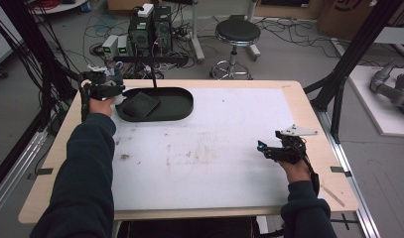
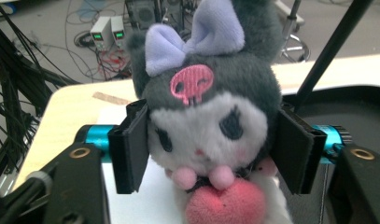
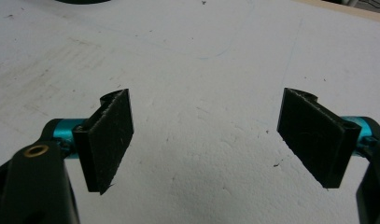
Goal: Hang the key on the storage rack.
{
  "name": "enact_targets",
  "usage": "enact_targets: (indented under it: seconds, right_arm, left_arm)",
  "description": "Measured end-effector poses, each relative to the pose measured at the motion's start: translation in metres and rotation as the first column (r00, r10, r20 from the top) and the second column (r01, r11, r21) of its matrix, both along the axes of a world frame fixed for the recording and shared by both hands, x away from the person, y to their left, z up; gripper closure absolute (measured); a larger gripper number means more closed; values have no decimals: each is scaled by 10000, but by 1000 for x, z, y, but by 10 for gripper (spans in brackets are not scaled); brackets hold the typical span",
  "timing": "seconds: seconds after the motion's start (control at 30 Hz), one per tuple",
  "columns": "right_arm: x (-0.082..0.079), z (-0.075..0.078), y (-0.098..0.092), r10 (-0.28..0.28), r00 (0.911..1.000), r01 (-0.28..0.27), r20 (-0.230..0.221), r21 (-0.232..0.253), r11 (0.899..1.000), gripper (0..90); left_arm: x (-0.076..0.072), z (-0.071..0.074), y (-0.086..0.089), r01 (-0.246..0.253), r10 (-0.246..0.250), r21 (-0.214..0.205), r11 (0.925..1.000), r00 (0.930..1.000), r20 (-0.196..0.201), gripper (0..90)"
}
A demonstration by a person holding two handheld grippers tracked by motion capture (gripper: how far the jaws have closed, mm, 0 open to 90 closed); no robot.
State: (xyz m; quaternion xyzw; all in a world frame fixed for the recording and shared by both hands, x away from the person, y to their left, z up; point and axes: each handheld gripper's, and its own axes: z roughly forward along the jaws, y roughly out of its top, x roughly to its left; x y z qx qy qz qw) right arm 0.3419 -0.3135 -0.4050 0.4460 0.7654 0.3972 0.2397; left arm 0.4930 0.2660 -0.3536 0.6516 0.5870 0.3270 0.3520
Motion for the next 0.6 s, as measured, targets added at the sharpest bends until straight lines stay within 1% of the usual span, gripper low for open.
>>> enact_targets:
  seconds: [0.03,0.07,0.1,0.13,0.17,0.2,0.27,0.3,0.33,0.37,0.4,0.43,0.47,0.5,0.53,0.57,0.6]
  right_arm:
    - [0,0,0,-13,10000,13,0,25,10000,187]
    - [0,0,-1,-19,10000,19,-17,29,10000,187]
    - [0,0,-1,-29,10000,29,-18,33,10000,187]
    - [-1,0,-1,-28,10000,29,-17,23,10000,187]
    - [-1,0,-1,-28,10000,29,-17,23,10000,187]
    - [-1,0,0,-12,10000,12,11,-15,10000,187]
    - [-1,0,1,17,10000,-17,13,-45,10000,187]
    - [-1,0,1,13,10000,-13,-5,-67,10000,187]
    - [-1,0,2,32,10000,-32,41,-100,9999,187]
    - [-1,0,2,30,10000,-30,51,-106,9999,187]
    - [-2,1,2,32,10000,-31,46,-120,9999,187]
    - [-2,1,2,31,10000,-31,44,-118,9999,187]
    - [-2,1,2,38,10000,-38,18,-110,9999,187]
    - [-2,1,3,91,9999,-91,42,-122,9999,187]
    - [-2,1,4,87,10000,-87,16,-85,9999,187]
    - [-2,1,4,87,10000,-87,16,-85,9999,187]
    - [-3,1,5,190,9998,-190,44,-134,9997,187]
  left_arm:
    - [0,-3,-1,121,-120,7,9999,9998,-140,299]
    - [0,-5,-2,252,-251,44,9997,9995,-177,291]
    - [-2,-7,-3,372,-372,84,9993,9993,-100,271]
    - [-3,-8,-4,459,-459,10,9989,9989,-11,247]
    - [-3,-8,-4,459,-459,10,9989,9989,-11,234]
    - [-7,-9,-5,556,-555,-92,9984,9984,86,229]
    - [-9,-10,-4,586,-585,-96,9982,9982,119,223]
    - [-13,-11,-2,595,-591,-229,9980,9981,146,223]
    - [-13,-11,-2,595,-591,-229,9980,9981,146,223]
    - [-18,-11,-1,657,-650,-466,9968,9978,158,223]
    - [-22,-11,-1,756,-741,-556,9956,9968,285,223]
    - [-26,-11,-1,1028,-996,-659,9925,9938,503,223]
    - [-31,-10,-1,1319,-1265,-726,9886,9892,742,223]
    - [-35,-10,-1,1441,-1377,-710,9870,9865,885,223]
    - [-39,-8,-1,1542,-1461,-784,9849,9842,999,223]
    - [-39,-8,-1,1542,-1461,-784,9849,9842,999,222]
    - [-48,-4,-1,1801,-1679,-894,9796,9773,1292,215]
